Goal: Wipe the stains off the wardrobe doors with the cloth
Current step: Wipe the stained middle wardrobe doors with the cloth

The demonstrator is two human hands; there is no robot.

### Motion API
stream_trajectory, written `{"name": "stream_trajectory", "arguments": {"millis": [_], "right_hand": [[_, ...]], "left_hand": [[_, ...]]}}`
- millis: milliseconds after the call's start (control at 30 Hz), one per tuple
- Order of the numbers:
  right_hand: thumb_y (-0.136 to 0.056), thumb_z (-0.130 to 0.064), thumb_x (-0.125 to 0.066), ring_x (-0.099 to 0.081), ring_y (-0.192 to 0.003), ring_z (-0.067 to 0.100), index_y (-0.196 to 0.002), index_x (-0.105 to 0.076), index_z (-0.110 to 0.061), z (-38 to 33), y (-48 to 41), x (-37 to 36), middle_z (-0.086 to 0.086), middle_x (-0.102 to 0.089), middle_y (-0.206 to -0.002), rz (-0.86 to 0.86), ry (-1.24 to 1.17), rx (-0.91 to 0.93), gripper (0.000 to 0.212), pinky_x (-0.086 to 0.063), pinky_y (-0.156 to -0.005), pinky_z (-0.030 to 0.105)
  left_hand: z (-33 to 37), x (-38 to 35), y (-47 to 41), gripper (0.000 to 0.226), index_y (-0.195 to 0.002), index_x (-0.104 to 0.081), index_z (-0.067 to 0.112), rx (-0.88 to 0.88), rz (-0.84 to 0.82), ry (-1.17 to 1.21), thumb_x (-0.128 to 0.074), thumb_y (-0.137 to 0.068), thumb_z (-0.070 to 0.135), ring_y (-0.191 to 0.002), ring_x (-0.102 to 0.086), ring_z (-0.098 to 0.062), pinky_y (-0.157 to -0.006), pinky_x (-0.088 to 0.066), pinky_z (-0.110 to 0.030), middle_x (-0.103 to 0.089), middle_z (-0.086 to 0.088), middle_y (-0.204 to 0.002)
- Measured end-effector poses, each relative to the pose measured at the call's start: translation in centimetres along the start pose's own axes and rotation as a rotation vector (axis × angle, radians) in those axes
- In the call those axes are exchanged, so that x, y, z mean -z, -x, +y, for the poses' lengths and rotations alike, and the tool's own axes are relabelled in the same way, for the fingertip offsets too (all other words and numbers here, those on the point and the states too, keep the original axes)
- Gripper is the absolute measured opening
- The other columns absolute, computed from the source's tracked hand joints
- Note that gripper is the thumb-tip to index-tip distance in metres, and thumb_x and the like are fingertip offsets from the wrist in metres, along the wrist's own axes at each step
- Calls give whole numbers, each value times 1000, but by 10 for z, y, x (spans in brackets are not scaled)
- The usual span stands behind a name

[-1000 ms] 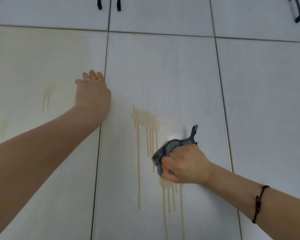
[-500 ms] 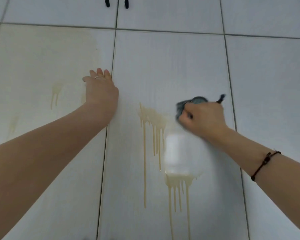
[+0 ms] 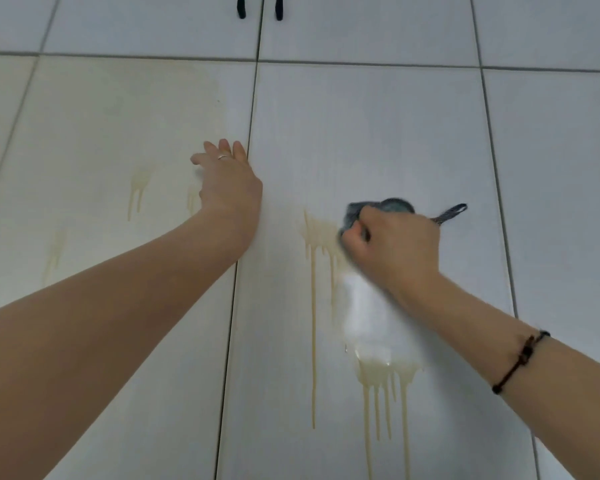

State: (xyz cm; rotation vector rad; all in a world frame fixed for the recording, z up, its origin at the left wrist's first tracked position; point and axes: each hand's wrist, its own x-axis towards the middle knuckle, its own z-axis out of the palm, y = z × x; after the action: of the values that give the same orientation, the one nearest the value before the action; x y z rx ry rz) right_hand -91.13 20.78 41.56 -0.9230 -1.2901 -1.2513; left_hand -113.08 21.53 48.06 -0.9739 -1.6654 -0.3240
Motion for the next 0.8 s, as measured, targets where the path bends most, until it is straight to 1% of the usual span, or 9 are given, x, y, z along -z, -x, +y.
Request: {"name": "stream_trajectory", "arguments": {"millis": [67, 133, 300, 333, 433, 500, 633, 700, 800], "right_hand": [[-76, -29, -53, -43, -38, 24, -59, -38, -22, -26, 51, -3, -1, -41, -45, -121, -148, 440, 24, -38, -43, 25], [-78, -31, -52, -49, -38, 25, -57, -47, -20, -20, 51, -5, -2, -46, -45, -156, -151, 646, 24, -41, -41, 25], [-86, -34, -49, -51, -52, 31, -62, -48, -14, 9, -48, 3, 2, -49, -54, -7, 82, -54, 31, -27, -51, 28], [-85, -33, -48, -48, -50, 30, -62, -44, -15, 4, -43, 0, 0, -46, -53, -13, 59, -61, 30, -26, -50, 28], [-78, -34, -49, -40, -36, 25, -58, -39, -20, -31, 14, -10, -1, -40, -43, -100, -88, 404, 26, -29, -46, 22], [-78, -34, -49, -44, -35, 25, -56, -45, -19, -26, 9, -13, -2, -43, -43, -91, -68, 532, 27, -35, -45, 24], [-85, -30, -47, -40, -47, 24, -59, -40, -12, -6, -66, -3, -2, -40, -50, -14, 87, -52, 32, -18, -49, 26], [-84, -33, -46, -33, -44, 19, -61, -37, -14, -23, -53, -8, -2, -40, -50, -28, 66, -89, 31, -20, -50, 24], [-76, -33, -49, -39, -37, 22, -60, -32, -21, -68, 32, -16, -2, -41, -45, -146, -132, 433, 26, -26, -49, 22]], "left_hand": [[0, -1, 0, 76, -153, -2, -11, 0, -5, 13, -52, -99, 7, -145, -28, -46, -105, -40, -50, -14, -29, -160], [-3, 0, -1, 75, -153, -1, -10, -3, -1, 24, -50, -100, 9, -146, -26, -46, -106, -40, -50, -12, -30, -161], [-10, 1, 4, 69, -152, 6, -11, -52, 28, 84, -36, -103, 13, -146, -22, -48, -111, -37, -50, -5, -30, -162], [-11, 1, 4, 68, -152, 6, -11, -63, 39, 69, -35, -103, 13, -146, -23, -48, -111, -36, -51, -6, -31, -161], [-10, 6, 2, 60, -151, 1, -14, -130, 65, -17, -30, -105, 10, -145, -24, -50, -112, -35, -52, -10, -34, -159], [-12, 7, 2, 58, -151, -1, -14, -136, 65, -46, -29, -105, 10, -144, -25, -50, -112, -35, -52, -10, -34, -159], [-14, 6, 5, 62, -152, -2, -12, -122, 54, -45, -34, -105, 14, -144, -27, -48, -109, -38, -50, -9, -32, -160], [-15, 7, 5, 61, -152, -4, -12, -136, 54, -56, -33, -105, 13, -144, -26, -50, -108, -38, -50, -9, -32, -160], [-15, 11, 8, 59, -152, -5, -12, -143, 66, -63, -32, -106, 12, -144, -26, -50, -108, -39, -50, -8, -32, -160]]}}
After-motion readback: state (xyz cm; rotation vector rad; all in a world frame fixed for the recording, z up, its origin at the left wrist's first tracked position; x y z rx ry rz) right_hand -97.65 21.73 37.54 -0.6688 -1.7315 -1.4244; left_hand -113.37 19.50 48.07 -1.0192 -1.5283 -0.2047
